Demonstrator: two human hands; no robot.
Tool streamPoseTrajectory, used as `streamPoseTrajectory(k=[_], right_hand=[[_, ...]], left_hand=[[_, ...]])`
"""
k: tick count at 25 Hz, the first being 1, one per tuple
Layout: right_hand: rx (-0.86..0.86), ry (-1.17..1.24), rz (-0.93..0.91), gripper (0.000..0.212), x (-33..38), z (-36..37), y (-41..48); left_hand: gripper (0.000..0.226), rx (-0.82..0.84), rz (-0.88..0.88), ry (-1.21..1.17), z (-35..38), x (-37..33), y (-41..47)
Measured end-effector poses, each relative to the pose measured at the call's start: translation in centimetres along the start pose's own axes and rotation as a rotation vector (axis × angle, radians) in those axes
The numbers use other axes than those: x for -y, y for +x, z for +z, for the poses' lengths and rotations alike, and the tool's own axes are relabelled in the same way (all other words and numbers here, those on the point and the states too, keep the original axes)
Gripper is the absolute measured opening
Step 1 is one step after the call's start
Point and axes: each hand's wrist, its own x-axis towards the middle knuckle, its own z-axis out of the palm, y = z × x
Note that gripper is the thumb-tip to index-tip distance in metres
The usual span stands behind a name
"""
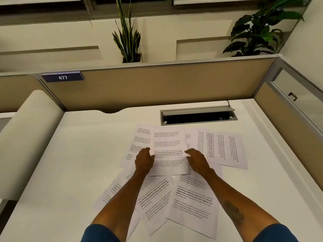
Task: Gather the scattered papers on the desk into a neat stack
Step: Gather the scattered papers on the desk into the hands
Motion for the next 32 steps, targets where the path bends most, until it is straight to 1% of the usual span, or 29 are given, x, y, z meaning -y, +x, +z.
streamPoseTrajectory(k=[2, 4, 7, 8, 11, 14, 18, 25, 30, 32], right_hand=[[0.012, -0.02, 0.021, 0.04, -0.3, 0.4, 0.0], [-0.005, -0.014, 0.09, 0.042, -0.4, 1.3, 0.1], [-0.086, 0.031, 0.196, 0.046, 0.1, 2.3, 1.0], [-0.117, 0.045, 0.23, 0.047, 0.2, 2.7, 1.2], [-0.139, 0.063, 0.31, 0.051, 0.5, 4.0, 1.5], [-0.165, 0.033, 0.326, 0.054, 0.6, 5.1, 1.8], [-0.154, -0.023, 0.323, 0.051, 0.8, 5.8, 2.4], [-0.176, 0.035, 0.364, 0.05, 1.8, 5.9, 3.4], [-0.203, -0.017, 0.42, 0.06, 1.8, 6.7, 3.2], [-0.197, -0.016, 0.424, 0.061, 1.9, 6.8, 3.4]], left_hand=[[0.052, 0.011, -0.012, 0.002, 0.5, 0.1, 0.0], [0.056, 0.023, -0.031, 0.021, 1.3, 0.4, 0.0], [0.061, 0.034, -0.101, -0.019, 2.2, 0.5, 0.4], [0.062, 0.022, -0.119, -0.041, 2.5, 0.5, 0.5], [0.057, 0.009, -0.161, -0.034, 3.7, 0.6, 0.4], [0.054, -0.005, -0.157, 0.016, 4.8, 0.5, 0.3], [0.057, -0.007, -0.142, 0.068, 5.6, -0.2, 0.3], [0.058, -0.033, -0.146, -0.098, 5.8, 0.1, 0.5], [0.069, -0.051, -0.191, -0.105, 5.7, 0.1, 0.6], [0.071, -0.036, -0.186, -0.074, 5.8, 0.0, 0.6]])
